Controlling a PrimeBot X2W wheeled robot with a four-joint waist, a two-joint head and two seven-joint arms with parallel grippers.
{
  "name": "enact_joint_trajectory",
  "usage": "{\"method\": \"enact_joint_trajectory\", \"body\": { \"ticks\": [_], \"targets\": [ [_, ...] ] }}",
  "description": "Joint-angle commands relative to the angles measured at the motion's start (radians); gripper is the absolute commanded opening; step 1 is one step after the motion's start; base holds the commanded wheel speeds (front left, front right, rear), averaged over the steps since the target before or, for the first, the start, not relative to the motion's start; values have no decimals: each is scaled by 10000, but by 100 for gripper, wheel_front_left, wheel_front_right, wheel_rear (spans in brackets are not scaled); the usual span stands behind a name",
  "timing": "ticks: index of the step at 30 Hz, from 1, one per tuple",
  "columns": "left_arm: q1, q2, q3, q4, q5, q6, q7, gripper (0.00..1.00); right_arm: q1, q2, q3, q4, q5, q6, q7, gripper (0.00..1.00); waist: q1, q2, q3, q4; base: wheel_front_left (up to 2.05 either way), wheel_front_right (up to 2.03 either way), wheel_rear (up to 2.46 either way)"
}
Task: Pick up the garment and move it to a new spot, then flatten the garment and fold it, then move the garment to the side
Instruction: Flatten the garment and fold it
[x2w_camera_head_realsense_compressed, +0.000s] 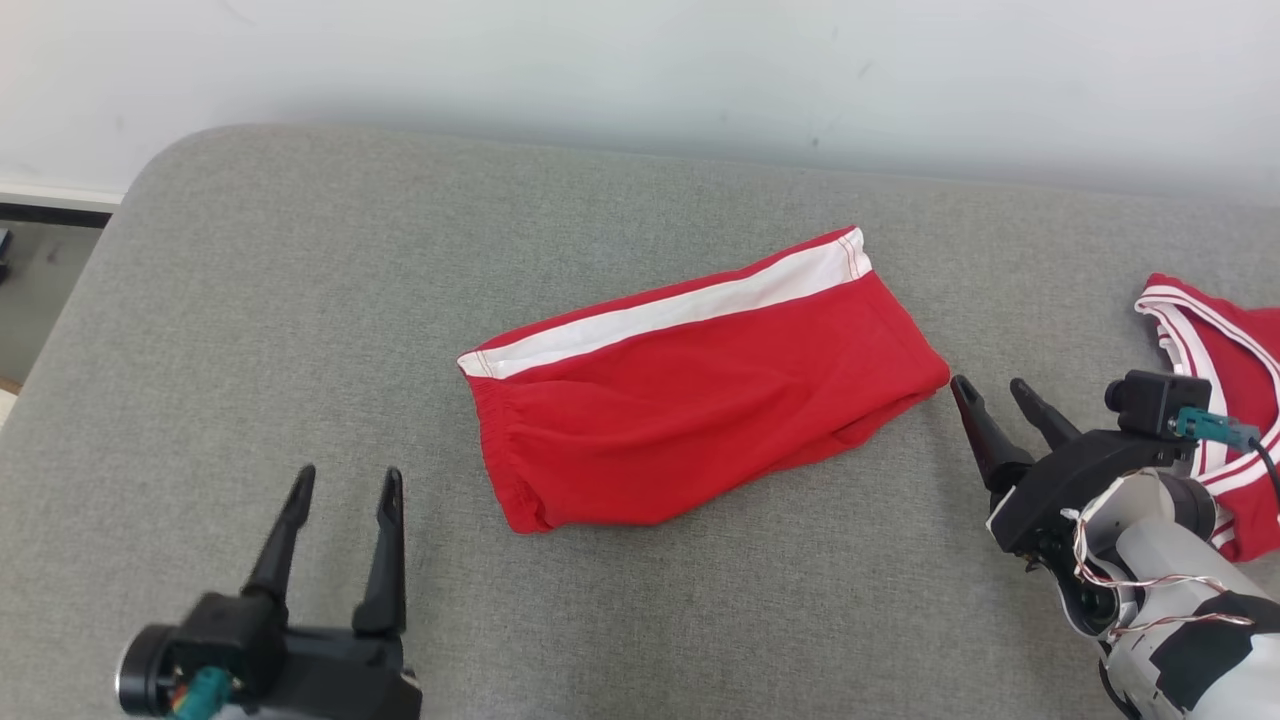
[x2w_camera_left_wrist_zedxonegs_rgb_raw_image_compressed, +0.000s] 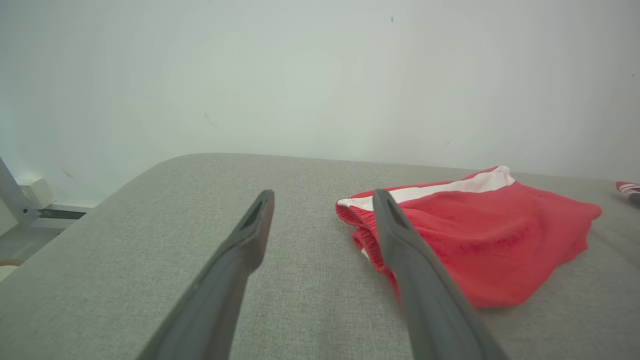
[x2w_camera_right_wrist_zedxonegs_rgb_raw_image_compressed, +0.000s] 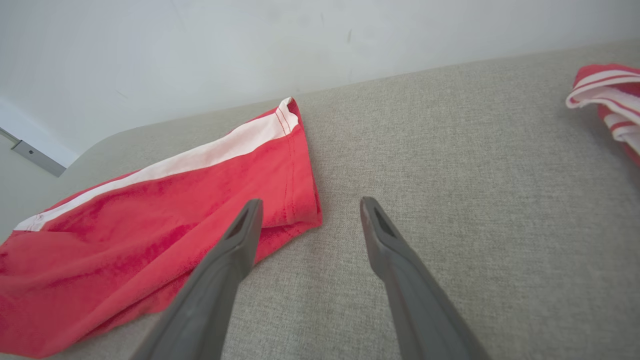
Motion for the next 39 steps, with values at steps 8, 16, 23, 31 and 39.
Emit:
{"method": "enact_joint_trajectory", "body": {
  "ticks": [8, 16, 23, 31, 39],
  "targets": [
    [789, -742, 595, -279, 807, -147, -27, 100, -483, 226, 124, 686, -194, 7, -195, 100, 3, 1, -37, 329, 0, 0, 0],
    [463, -952, 661, -120, 937, -335, -27, 100, -1310, 596, 215, 1949, -397, 7, 90, 100, 3, 1, 239, 774, 0, 0, 0],
    [337, -1071, 601, 1, 976, -391, -27, 100, -1737, 772, 418, 3057, -556, 7, 316, 100, 3, 1, 500, 1137, 0, 0, 0],
    [237, -1096, 688, 167, 975, -433, -27, 100, -1741, 1076, 740, 3635, -509, 7, 727, 36, 3, 1, 584, 1231, 0, 0, 0],
    [576, -1094, 800, 452, 1041, -419, -27, 100, -1380, 1126, 843, 3287, -203, 7, 186, 0, 3, 1, -38, 987, 0, 0, 0]
  ]
}}
